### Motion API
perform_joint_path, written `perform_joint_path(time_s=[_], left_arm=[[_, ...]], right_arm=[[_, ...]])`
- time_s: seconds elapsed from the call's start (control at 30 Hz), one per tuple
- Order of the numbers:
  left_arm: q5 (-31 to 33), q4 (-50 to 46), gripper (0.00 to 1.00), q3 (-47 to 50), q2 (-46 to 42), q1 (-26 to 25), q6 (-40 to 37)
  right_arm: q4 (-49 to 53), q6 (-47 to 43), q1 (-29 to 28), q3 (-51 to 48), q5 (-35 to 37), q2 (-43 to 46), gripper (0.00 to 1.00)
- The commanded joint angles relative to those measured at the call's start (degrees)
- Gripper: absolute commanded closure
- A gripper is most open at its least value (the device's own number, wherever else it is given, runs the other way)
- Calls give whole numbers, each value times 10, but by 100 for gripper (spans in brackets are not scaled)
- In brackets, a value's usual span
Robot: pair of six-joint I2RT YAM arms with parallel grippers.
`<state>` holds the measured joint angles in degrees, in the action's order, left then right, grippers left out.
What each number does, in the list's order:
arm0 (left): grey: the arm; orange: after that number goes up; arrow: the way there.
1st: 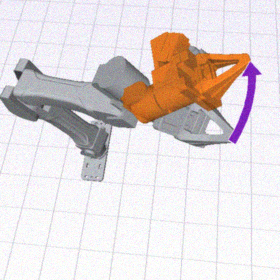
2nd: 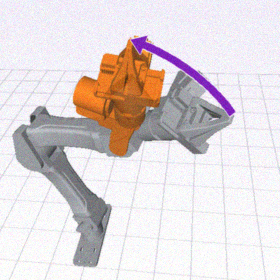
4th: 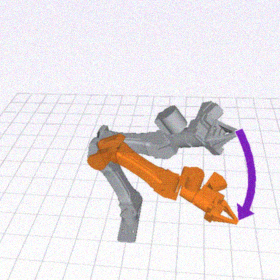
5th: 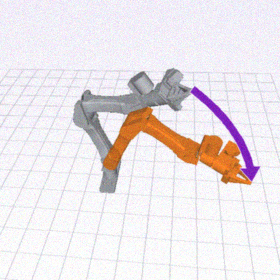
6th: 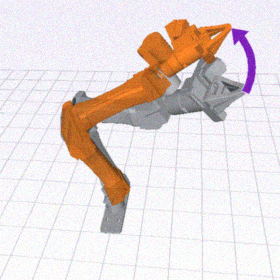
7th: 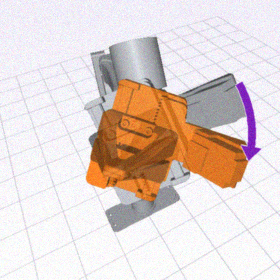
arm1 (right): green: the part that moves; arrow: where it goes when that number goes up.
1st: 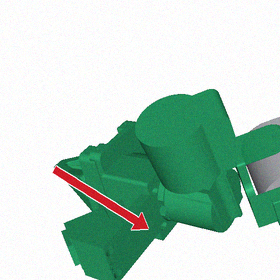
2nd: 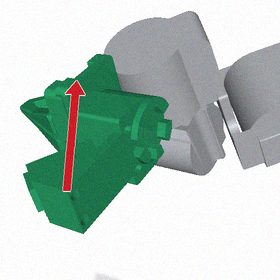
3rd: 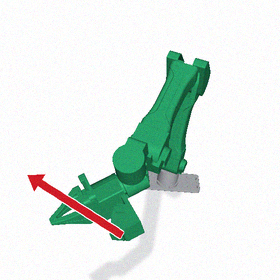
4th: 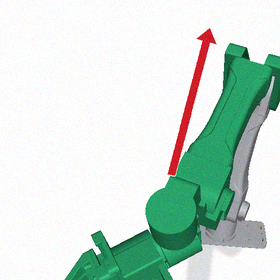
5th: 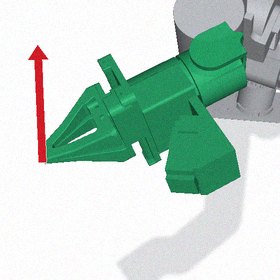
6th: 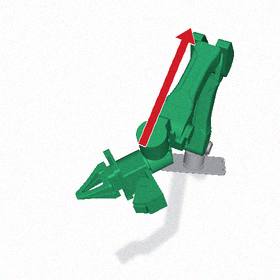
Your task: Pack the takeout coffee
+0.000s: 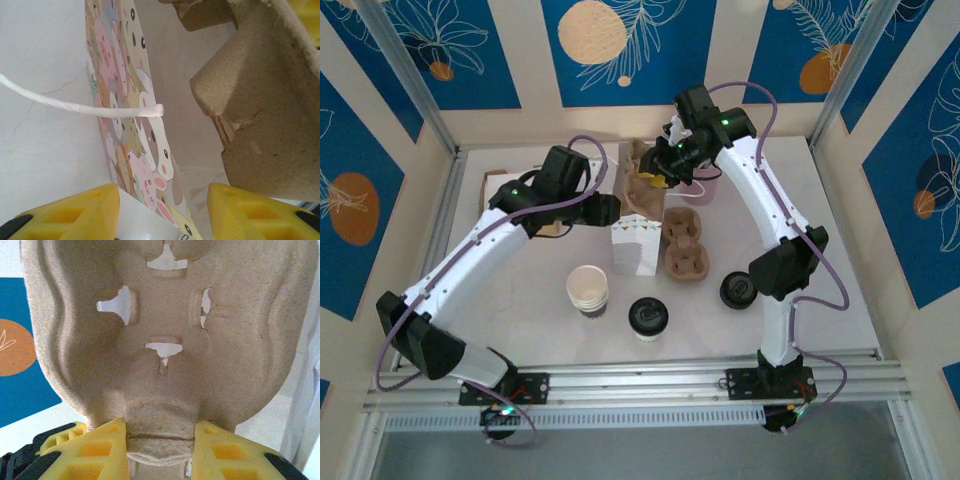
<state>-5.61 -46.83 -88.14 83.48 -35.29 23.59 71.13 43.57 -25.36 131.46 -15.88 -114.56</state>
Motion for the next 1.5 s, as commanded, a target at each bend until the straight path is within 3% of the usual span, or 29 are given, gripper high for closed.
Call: perform_joint_path(time_s=[0.0,0.53,1.1,1.47], left_arm=[[3,-29,51,-19,6,-8,-19],[-34,-49,53,-17,1,-17,-34],[-58,-32,52,-16,-7,-17,-27],[-67,-34,38,-32,-49,1,-8]], right_arm=[[-8,6,5,-3,-14,16,70],[-30,16,14,-17,-27,12,69],[12,-14,-16,-15,48,1,70],[76,-43,-42,56,104,-39,70]])
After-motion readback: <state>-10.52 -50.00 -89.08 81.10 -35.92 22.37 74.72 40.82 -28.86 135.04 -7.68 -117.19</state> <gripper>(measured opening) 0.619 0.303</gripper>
